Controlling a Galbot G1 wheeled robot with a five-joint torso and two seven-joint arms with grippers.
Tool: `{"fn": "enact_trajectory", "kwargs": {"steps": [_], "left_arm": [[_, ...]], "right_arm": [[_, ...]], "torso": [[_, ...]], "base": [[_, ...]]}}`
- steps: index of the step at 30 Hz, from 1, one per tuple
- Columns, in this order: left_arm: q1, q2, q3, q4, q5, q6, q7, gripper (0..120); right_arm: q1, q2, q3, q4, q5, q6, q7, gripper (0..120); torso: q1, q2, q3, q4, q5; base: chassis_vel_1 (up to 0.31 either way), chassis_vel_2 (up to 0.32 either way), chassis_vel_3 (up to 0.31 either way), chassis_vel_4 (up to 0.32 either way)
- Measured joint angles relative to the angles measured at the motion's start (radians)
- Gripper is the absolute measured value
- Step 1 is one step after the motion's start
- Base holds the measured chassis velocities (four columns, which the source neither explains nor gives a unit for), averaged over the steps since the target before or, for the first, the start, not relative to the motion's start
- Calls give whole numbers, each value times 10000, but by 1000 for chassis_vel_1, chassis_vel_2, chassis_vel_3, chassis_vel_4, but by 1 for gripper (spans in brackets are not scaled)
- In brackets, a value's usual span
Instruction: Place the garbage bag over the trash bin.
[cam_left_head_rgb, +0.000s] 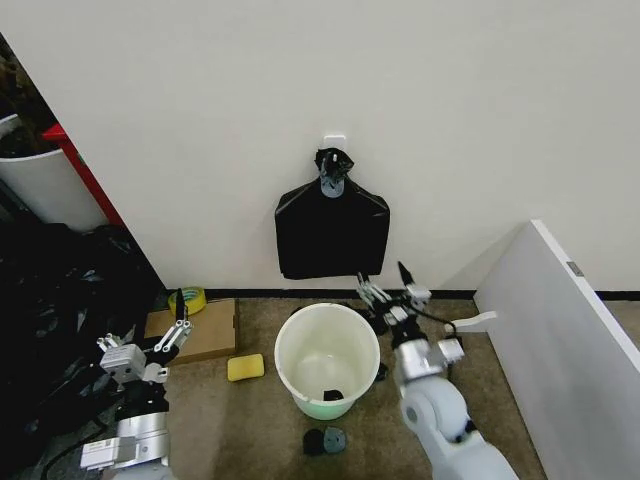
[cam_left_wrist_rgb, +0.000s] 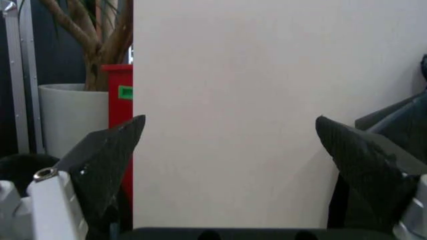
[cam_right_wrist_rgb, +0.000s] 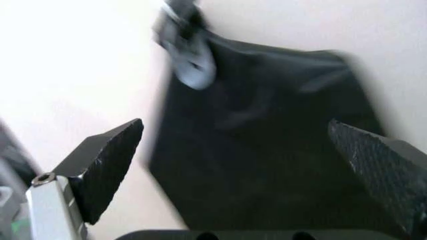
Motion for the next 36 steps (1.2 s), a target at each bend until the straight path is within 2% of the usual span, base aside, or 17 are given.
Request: {"fn": "enact_trajectory", "kwargs": {"steps": [2,8,14,22,31,34,36], "left_arm": [[-15,-31,-11,42,0,16,-28,100],[-9,-58,-16,86,2,22,-84,100],[-1,-111,-14,99,33,32,-133,100],[141,-112,-9,2,70,34,-194,100],[278,-82,-18,-175,52,16,-272,100],[273,-102,-5,-155,75,4,-278,100],[265,-112,11,-125,96,2,-280,100]], "right_arm": [[625,233,-84,-438,1358,-2,-724,100],[1740,705,-239,-1472,3017,-2,-1542,100],[2432,1189,-354,-2239,3608,-61,-1740,100],[3409,1882,-261,-3489,3568,-58,-2004,100],[3740,1985,-99,-4152,3363,7,-2235,100],[3818,1984,-47,-4216,3357,27,-2342,92],[3876,1998,-14,-4237,3357,33,-2368,82]], "torso": [[0,0,0,0,0],[0,0,0,-2,0],[0,0,0,-2,1],[0,0,0,-1,1],[0,0,0,-2,2],[0,0,0,-1,2],[0,0,-1,-2,1]], "base": [[0,0,0,0],[0,0,0,0],[0,0,0,0],[0,0,0,0],[0,0,0,0],[0,0,0,0],[0,0,0,0]]}}
